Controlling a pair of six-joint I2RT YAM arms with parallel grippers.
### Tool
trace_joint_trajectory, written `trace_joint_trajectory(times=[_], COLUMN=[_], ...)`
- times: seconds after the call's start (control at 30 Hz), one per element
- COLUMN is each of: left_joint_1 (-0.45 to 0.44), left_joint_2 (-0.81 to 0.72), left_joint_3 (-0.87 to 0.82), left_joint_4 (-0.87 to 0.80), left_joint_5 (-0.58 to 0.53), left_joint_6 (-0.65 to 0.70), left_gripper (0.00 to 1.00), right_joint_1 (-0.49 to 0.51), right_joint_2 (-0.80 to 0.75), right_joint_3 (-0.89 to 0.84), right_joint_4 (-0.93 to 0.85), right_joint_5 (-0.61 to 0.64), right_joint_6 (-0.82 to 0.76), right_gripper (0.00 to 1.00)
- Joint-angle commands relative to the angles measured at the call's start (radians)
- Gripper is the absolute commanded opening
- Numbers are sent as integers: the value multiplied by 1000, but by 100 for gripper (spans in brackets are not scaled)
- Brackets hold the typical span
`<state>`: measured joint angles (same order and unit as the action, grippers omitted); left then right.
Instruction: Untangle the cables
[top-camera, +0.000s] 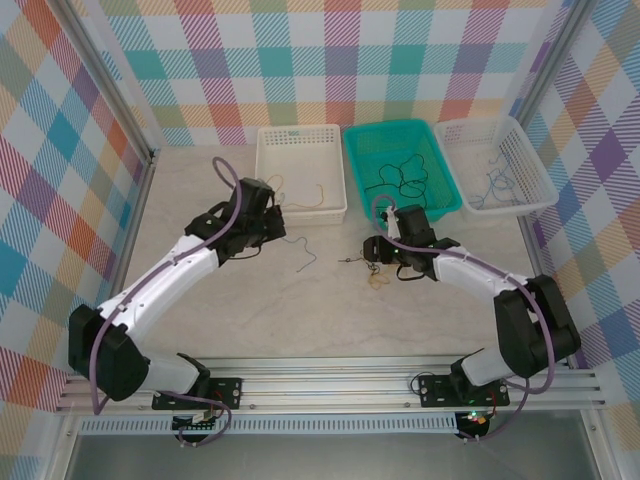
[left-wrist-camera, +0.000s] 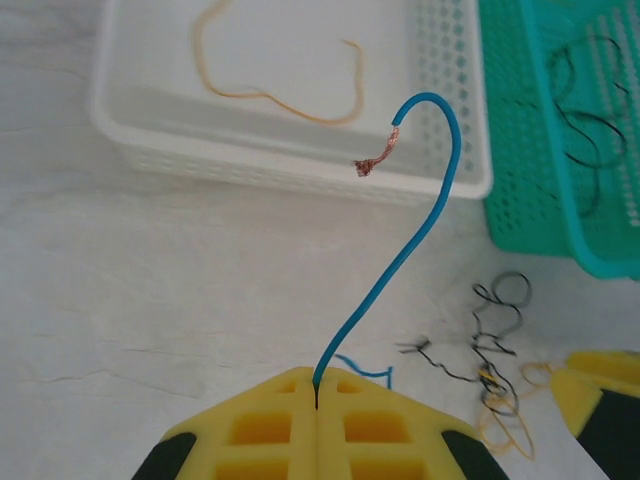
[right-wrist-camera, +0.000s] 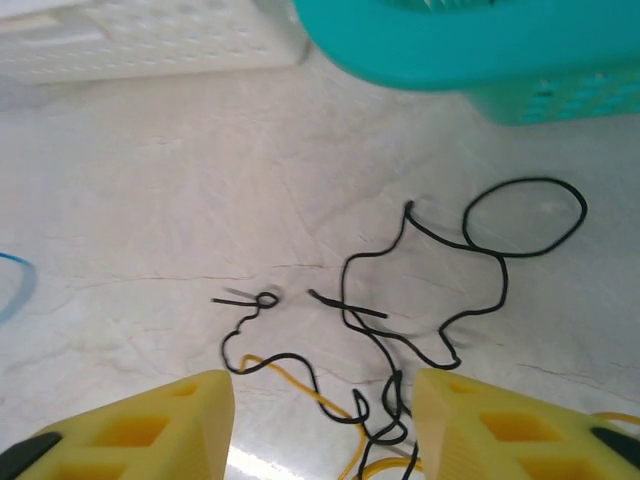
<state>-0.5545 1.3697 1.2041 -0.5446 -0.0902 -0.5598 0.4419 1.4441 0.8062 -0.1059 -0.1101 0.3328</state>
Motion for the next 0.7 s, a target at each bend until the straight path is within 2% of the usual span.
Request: trace_joint_trajectory(times=[0.0, 0.37, 0.5, 0.67], left_joint_1=[-30, -72, -75, -75], left_joint_2=[26, 105, 112, 108], left_joint_3=[63, 114, 120, 115], left_joint_4=[86, 186, 194, 209], left_joint_5=[130, 286, 305, 320], left_joint_6=[43, 47, 45, 40], left_gripper=[0, 0, 0, 0], right_joint_1=[1, 15, 27, 33], right_joint_2=[-57, -117, -122, -99], right_joint_3=[13, -43, -70, -78], right_joint_4=[20, 244, 311, 313], right_joint_5=[-106, -344, -364, -327], right_joint_6=[-9, 79, 110, 120], right_gripper=[58, 86, 90, 90])
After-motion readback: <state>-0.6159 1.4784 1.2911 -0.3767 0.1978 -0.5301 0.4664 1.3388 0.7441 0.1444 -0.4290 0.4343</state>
